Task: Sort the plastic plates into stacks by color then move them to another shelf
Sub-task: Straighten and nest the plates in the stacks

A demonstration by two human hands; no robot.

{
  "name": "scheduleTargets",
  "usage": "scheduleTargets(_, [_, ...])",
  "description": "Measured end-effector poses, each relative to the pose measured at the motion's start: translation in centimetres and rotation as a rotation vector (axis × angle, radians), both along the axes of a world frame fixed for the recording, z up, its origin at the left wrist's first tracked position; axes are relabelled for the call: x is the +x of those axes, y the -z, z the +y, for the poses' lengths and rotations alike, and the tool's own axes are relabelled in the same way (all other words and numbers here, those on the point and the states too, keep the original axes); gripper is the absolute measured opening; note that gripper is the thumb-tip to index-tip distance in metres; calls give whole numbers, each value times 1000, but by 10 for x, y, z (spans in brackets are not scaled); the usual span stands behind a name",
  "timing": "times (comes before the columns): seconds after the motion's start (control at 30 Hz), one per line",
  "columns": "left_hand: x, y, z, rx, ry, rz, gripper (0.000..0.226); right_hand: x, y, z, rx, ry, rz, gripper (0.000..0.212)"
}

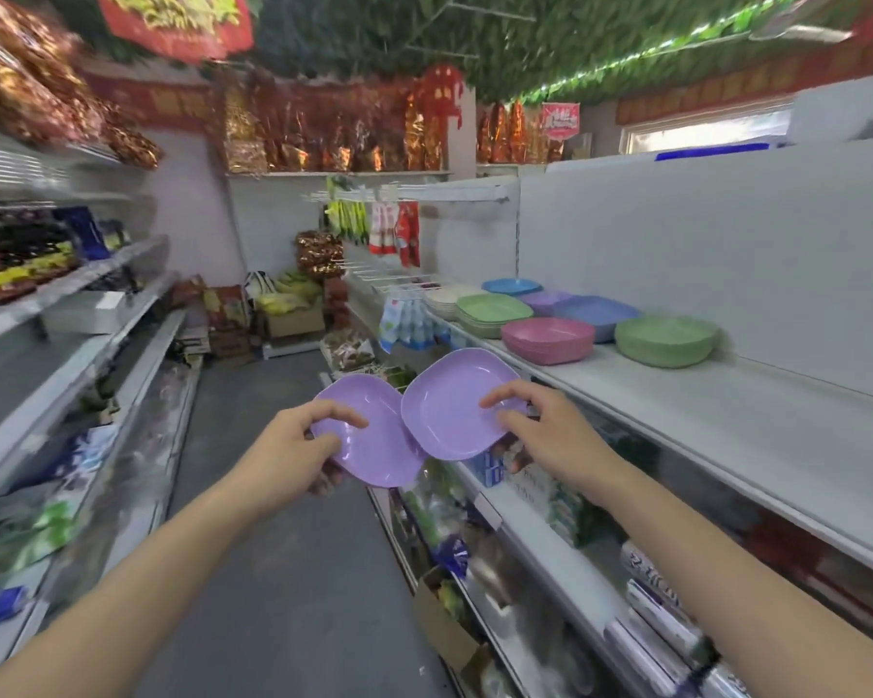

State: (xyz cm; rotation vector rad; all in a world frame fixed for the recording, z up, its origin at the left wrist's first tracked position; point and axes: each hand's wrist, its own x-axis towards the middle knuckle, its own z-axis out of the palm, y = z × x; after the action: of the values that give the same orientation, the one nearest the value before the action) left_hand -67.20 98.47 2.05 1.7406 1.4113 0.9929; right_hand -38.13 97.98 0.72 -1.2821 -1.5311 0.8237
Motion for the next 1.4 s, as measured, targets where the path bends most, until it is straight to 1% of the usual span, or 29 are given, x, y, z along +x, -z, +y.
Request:
scheduleTargets(0.07, [-5, -2, 36, 3, -8, 8, 40, -2, -1, 40, -11, -21, 24, 19])
scheduleTargets(0.2, [-17, 0, 113, -4, -16, -3, 39, -10, 0, 113, -11, -40, 13, 16])
scheduleTargets(0.4, [-30, 0, 249, 27, 57, -14, 32, -21, -13, 221, -5, 43, 7, 12])
scheduleTargets(0.47, [-33, -5, 301, 35, 85, -21, 28, -21, -24, 257, 5, 99, 3, 12])
scheduleTargets(0.6, [-31, -19, 399, 51, 193, -40, 17, -12, -49, 320, 34, 276, 28, 15])
scheduleTargets(0.7, [-20, -34, 463, 57, 261, -51, 13, 4, -65, 355, 67, 413, 33, 14])
scheduleTargets(0.8, [0, -49, 514, 58, 362, -98, 14, 22, -76, 379, 65, 509, 14, 13])
scheduleTargets(0.97, [61, -70, 580, 97, 541, -129, 17, 56, -88, 402, 36, 650, -44, 13])
scheduleTargets(1.07, [106, -76, 607, 132, 625, -148, 17, 85, -93, 407, 17, 701, -109, 13])
scheduleTargets(1.2, [165, -82, 636, 119, 722, -126, 18, 126, -103, 409, -21, 810, -160, 12])
scheduleTargets(1.3, [201, -85, 652, 99, 786, -120, 19, 143, -95, 412, -117, 889, -155, 13])
scheduleTargets(1.4, [230, -87, 664, 30, 846, -121, 19, 146, -79, 419, -234, 898, -142, 16])
